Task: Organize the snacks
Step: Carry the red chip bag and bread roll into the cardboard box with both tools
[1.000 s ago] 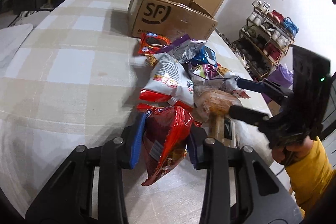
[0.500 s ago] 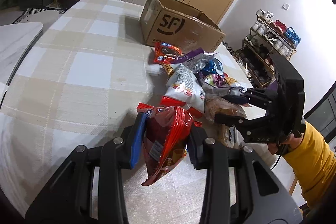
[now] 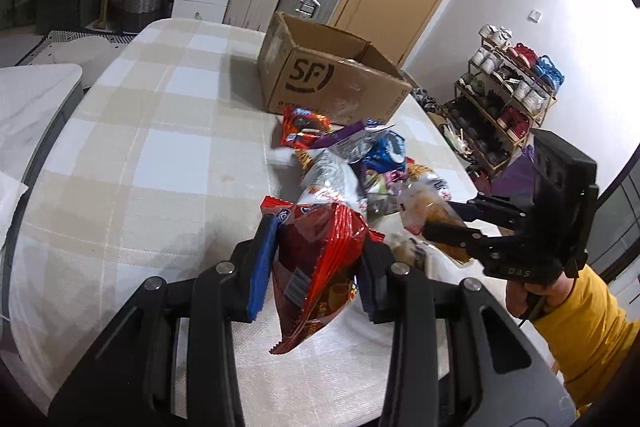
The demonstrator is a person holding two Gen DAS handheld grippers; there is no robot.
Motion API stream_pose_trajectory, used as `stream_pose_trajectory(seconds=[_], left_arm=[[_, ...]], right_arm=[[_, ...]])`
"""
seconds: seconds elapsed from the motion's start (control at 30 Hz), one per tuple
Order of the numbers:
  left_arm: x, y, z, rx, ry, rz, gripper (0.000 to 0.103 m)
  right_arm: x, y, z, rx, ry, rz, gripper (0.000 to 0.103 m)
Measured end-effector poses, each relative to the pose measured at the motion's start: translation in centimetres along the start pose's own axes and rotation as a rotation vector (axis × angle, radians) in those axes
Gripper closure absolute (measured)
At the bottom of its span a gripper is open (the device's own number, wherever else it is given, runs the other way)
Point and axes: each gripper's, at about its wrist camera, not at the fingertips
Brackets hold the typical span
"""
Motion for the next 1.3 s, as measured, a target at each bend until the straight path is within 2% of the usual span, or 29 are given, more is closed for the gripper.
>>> stream_pose_trajectory(seconds=[0.27, 0.43, 0.53, 0.67, 0.87, 1.0, 1.17, 1.3], left_arm=[[2.0, 3.7, 2.6, 0.034, -0.069, -0.019, 0.070], [4.0, 9.1, 4.1, 0.102, -0.086, -0.055, 0.070], [5.0, 13.1, 4.6, 0.145, -0.092, -0.062, 0.070], [7.2, 18.1, 3.9, 0.184, -0.086, -0.090, 0.070], [9.5, 25.1, -1.2, 0.152, -0.055, -0.084, 0.070], [9.8, 28.1, -7.7, 0.064, -0.032, -0.055, 0.070], [7.9, 29.7, -15.5, -0.031, 0.013, 0.015, 0.070], [6.1, 29.5, -20.0, -0.101, 0.016, 0.063, 0.070]], right_arm=[[0.6, 2.9, 5.6, 0.169, 0.096, -0.108, 0.068], [2.7, 7.2, 8.7, 0.268, 0.128, -0.188, 0.068], [4.3, 10.6, 10.5, 0.329, 0.106, -0.200, 0.068], [7.3, 14.6, 11.6, 0.359, 0.082, -0.250, 0.068], [13.1, 20.4, 9.3, 0.346, 0.062, -0.338, 0.068], [17.5, 22.5, 4.7, 0.295, 0.068, -0.414, 0.068], [21.3, 23.4, -1.9, 0.198, 0.065, -0.490, 0.068], [22.5, 22.1, -5.6, 0.133, 0.071, -0.541, 0.068]])
Point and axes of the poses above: each gripper's, at about its wrist camera, not at the fingertips, and z roughly against the way its jaws point, x to its right, y to its top, and after that the axes turned 6 degrees about z, right-handed
